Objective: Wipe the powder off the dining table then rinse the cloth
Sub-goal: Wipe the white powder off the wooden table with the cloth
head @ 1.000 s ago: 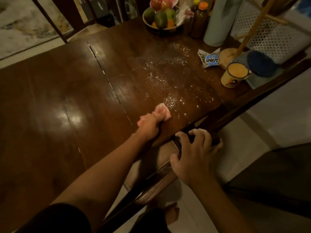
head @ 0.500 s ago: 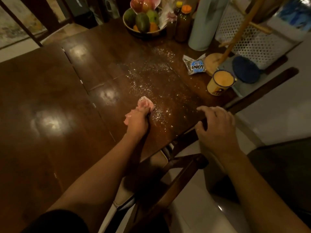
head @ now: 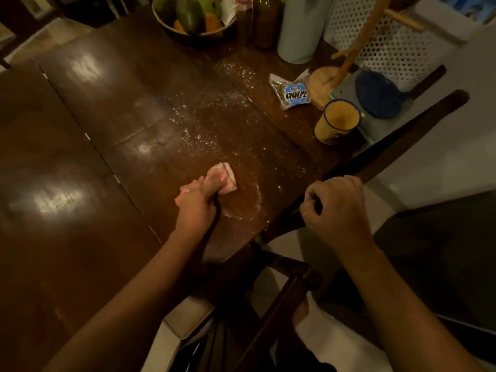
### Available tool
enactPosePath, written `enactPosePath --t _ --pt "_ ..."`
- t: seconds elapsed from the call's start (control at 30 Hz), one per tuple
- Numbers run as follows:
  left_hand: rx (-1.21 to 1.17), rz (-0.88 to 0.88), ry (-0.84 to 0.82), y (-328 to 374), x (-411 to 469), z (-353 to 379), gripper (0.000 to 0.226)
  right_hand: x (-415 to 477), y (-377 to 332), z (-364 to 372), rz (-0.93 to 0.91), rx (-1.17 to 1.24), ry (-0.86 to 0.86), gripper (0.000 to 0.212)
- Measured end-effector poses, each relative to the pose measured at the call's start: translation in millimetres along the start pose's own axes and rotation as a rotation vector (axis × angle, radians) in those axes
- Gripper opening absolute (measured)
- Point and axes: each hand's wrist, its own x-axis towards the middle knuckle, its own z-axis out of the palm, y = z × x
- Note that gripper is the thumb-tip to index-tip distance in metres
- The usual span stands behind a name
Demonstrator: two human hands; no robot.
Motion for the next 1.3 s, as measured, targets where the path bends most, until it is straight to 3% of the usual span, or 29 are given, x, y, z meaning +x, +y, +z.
enactPosePath --t 0.13,0.23,0.43,0.53,0.6,0.67,0.73,0.87,0.97,1.13,1.23,1.3 --pt "-0.060 0.001 0.040 43.3 18.1 31.6 0.056 -0.3 6.1 0.1 -0.021 0.065 0.049 0.019" --pt "-0.025 0.067 -0.038 58.0 16.9 48.0 0.057 3.7 7.0 0.7 -0.044 0.098 0.096 0.019" --pt "-0.086 0.217 -0.294 51.0 5.1 33.0 0.043 2.6 8.6 5.2 -0.059 0.101 0.156 0.016" --pt "-0.046 0.403 -0.525 37.0 -5.0 11.8 0.048 2.9 9.6 7.4 -0.061 0.099 0.154 0.016" --pt "0.004 0.413 -0.612 15.3 0.1 -3.3 0.049 2.9 9.6 8.6 -0.060 0.091 0.152 0.017" --pt "0.004 0.331 -0.553 -5.1 10.0 -9.9 0.044 2.8 9.1 9.1 -0.061 0.095 0.161 0.016" --pt "-0.006 0.214 -0.389 -6.9 22.8 -3.8 0.051 2.8 9.0 9.8 -0.064 0.098 0.176 0.015" --pt "-0.067 0.026 -0.182 42.6 47.7 36.7 0.062 4.0 10.0 12.3 -0.062 0.108 0.194 0.013" --pt "-0.091 0.078 -0.232 76.3 53.3 63.7 0.067 4.1 8.8 12.9 -0.065 0.122 0.209 0.012" --pt "-0.170 0.516 -0.468 70.6 41.3 55.6 0.038 4.2 11.4 14.3 -0.060 0.122 0.210 0.013" --pt "-0.153 0.526 -0.600 35.3 45.5 29.0 0.045 4.2 11.1 13.2 -0.063 0.133 0.206 0.014" --pt "-0.169 0.473 -0.569 19.5 51.5 20.5 0.051 5.0 9.7 10.6 -0.063 0.151 0.178 0.011"
